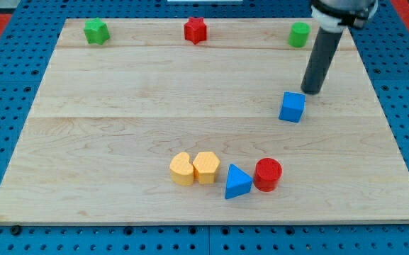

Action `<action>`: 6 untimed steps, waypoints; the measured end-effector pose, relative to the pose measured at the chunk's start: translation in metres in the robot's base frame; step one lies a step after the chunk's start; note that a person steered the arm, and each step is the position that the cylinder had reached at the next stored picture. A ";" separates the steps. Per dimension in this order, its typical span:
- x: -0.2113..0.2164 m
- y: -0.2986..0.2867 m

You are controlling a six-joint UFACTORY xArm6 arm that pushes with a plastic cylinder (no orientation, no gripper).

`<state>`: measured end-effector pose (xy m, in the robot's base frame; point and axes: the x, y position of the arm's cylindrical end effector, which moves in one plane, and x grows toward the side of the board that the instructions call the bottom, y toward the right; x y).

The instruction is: Push the red circle into a group of blocks

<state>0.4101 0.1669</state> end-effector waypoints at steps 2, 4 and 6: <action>0.061 -0.073; 0.116 -0.077; 0.158 0.002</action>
